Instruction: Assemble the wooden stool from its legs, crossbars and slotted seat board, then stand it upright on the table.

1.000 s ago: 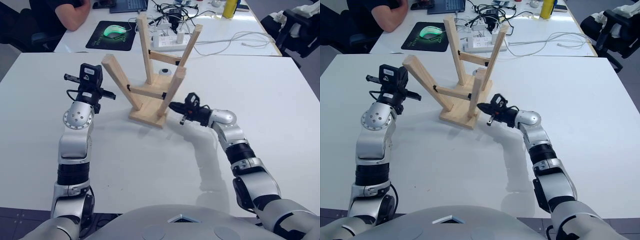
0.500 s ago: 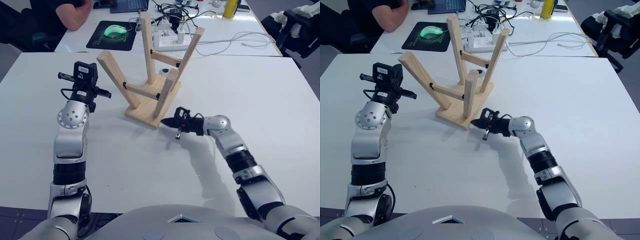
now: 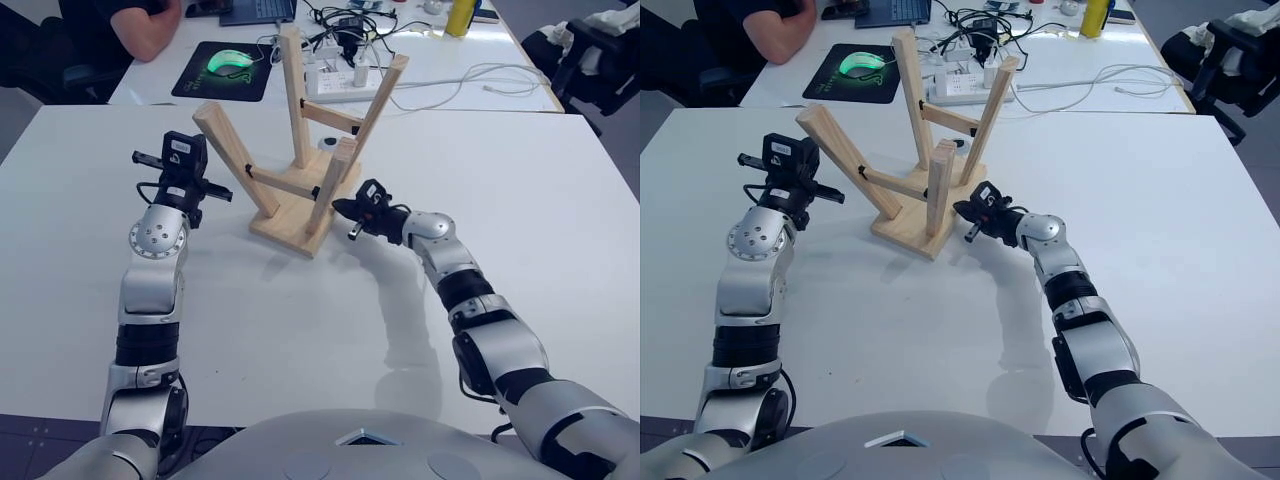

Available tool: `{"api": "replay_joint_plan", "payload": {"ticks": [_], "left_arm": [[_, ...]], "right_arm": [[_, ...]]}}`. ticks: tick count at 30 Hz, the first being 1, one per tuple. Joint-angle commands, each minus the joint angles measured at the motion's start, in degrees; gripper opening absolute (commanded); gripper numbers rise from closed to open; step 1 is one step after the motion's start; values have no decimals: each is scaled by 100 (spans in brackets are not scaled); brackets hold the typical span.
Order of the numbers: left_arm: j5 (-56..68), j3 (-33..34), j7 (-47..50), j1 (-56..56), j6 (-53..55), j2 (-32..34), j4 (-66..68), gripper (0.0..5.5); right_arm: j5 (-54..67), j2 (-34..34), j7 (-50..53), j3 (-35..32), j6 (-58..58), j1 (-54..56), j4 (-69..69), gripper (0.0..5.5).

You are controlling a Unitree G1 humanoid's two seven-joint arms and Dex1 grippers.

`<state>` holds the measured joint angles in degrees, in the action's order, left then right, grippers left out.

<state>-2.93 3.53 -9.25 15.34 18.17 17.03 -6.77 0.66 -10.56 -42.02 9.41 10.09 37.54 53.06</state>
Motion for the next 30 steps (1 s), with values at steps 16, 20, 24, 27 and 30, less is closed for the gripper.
{"api": "replay_joint_plan", "payload": {"ticks": [16,20,24,27,30], "left_arm": [[69,267,18,29,-222,125,329,3],[91,328,-6,0,-220,160,353,3],[95,322,-38,55,-188,171,306,3],[105,318,-32,36,-154,161,225,3],[113,389,28,-91,-138,152,179,3]], "right_arm": [[-770,2,-1859,1640,-1145,-682,-1228,0],[-470,-18,-2227,2085,-2612,-1126,-2852,0],[-641,382,-1074,2093,-4365,-1206,-3899,0],[-400,704,-344,1697,-5572,-1312,-4744,0],[-188,524,-279,1379,-6054,-1399,-5842,0]]}}
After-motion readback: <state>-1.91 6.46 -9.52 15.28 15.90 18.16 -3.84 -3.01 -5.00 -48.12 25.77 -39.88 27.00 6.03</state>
